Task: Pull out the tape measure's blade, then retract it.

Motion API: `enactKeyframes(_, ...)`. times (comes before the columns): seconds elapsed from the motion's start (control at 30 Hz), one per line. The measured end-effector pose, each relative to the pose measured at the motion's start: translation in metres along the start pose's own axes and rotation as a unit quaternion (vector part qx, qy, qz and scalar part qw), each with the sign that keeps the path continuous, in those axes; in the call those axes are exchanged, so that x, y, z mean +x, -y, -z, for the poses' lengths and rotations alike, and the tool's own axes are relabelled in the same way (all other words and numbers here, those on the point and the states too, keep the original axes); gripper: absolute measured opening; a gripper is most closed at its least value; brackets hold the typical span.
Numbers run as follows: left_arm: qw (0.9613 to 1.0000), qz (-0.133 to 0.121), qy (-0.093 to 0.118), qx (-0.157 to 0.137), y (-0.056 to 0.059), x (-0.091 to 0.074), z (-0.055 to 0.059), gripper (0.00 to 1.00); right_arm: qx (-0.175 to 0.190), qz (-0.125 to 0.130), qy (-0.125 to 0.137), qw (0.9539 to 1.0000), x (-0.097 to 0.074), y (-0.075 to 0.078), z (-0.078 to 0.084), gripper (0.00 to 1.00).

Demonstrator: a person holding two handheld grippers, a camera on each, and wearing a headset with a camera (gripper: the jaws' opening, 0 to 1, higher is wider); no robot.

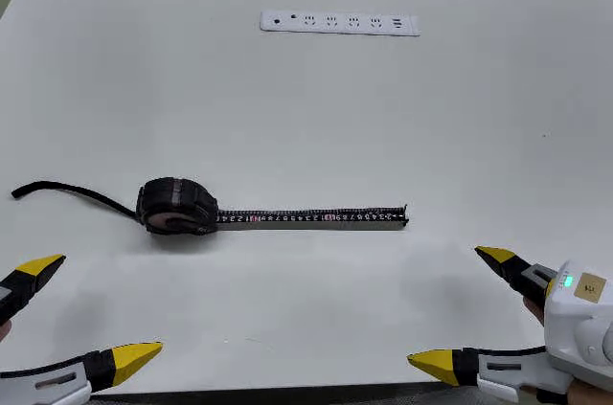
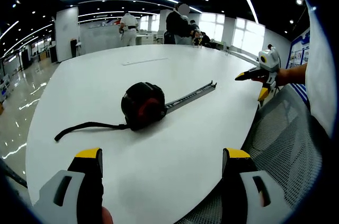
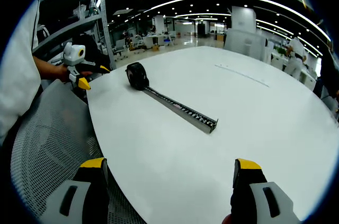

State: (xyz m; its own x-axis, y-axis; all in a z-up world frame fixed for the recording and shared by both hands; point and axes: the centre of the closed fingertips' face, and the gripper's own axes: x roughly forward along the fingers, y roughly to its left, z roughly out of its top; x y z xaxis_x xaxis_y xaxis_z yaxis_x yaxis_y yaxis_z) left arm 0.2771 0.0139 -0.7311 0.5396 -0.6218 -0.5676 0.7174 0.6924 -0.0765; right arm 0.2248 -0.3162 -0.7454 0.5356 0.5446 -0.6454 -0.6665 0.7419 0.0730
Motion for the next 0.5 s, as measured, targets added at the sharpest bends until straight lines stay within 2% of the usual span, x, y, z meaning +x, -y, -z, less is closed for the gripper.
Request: enactKeyframes(0.5,1.0,0.005,-0.006,0.004,0.0018,0.0015,0.0012,0.93,0.002,-0.004,-0.006,1.0,-0.0005,-0.0008,0.0039,0.99)
